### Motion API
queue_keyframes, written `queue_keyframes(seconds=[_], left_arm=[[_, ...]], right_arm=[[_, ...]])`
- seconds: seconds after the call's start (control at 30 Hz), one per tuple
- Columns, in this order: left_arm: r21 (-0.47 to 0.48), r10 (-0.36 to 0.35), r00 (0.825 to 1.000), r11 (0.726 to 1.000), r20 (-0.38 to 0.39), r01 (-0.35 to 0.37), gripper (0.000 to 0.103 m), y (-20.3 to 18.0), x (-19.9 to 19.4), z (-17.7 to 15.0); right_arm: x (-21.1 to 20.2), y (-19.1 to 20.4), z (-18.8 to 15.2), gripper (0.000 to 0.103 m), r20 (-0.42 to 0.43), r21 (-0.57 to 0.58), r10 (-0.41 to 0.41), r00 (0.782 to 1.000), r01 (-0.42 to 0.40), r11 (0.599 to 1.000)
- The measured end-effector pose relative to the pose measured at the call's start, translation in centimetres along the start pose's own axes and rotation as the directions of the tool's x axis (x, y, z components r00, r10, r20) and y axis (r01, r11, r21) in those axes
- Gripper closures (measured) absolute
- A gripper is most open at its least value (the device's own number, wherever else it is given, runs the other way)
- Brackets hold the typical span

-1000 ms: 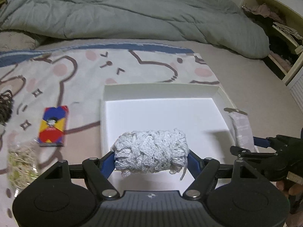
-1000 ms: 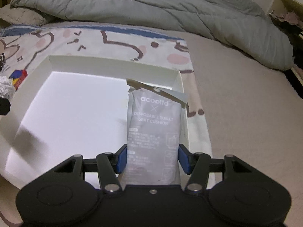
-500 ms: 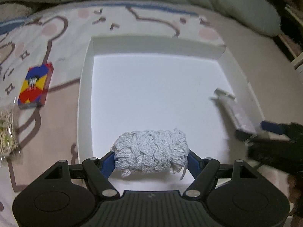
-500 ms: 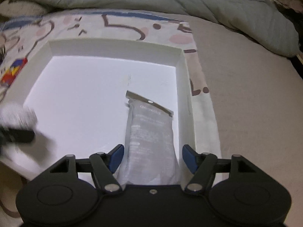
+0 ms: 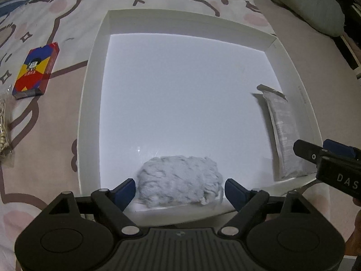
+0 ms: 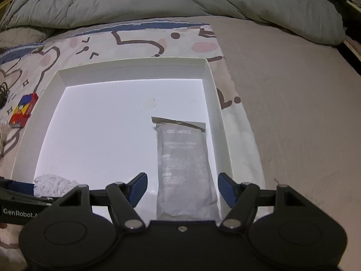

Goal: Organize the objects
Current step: 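Open both tools to release the rope bundle and packet in the tray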

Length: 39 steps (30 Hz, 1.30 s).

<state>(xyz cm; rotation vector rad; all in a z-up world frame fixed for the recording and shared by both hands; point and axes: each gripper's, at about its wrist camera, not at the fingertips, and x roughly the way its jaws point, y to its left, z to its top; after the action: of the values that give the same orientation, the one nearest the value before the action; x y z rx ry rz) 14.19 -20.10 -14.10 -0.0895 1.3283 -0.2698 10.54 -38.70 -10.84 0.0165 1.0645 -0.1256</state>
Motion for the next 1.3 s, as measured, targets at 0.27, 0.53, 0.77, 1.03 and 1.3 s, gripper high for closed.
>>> queue_keyframes(seconds=[0.27,0.53,0.77,1.03,1.3], left_arm=[[-0.01,-0.015,1.0,1.0,-0.022,0.015,0.008,0.2,-0.1,0.1],[0.031,-0.012,1.0,0.999,0.017,0.012,0.005,0.2,-1.2,-0.2],[0.099,0.005,0.993,0.995,0.121,-0.017,0.005,-0.3,-3.6,-0.3],[0.151,0.02,0.98,0.987,0.196,-0.05,0.005,-0.2,-6.2,-0.7],[0.184,0.048,0.955,0.977,0.294,-0.106,0.0,0.5,-8.5,-1.2]], right_arm=[[-0.3,-0.8,-0.5,0.033,-0.023,0.041,-0.012,1.0,0.013,0.999],[-1.1,-1.0,-0.6,0.032,-0.009,0.068,-0.008,1.0,0.009,0.998],[-3.0,-0.7,-0.8,0.027,0.044,0.076,0.001,0.999,-0.004,0.997],[-5.7,-0.5,-1.0,0.016,0.138,0.086,0.015,0.99,-0.027,0.996],[-7.4,-0.5,-1.6,0.003,0.18,0.104,-0.001,0.984,-0.018,0.994]])
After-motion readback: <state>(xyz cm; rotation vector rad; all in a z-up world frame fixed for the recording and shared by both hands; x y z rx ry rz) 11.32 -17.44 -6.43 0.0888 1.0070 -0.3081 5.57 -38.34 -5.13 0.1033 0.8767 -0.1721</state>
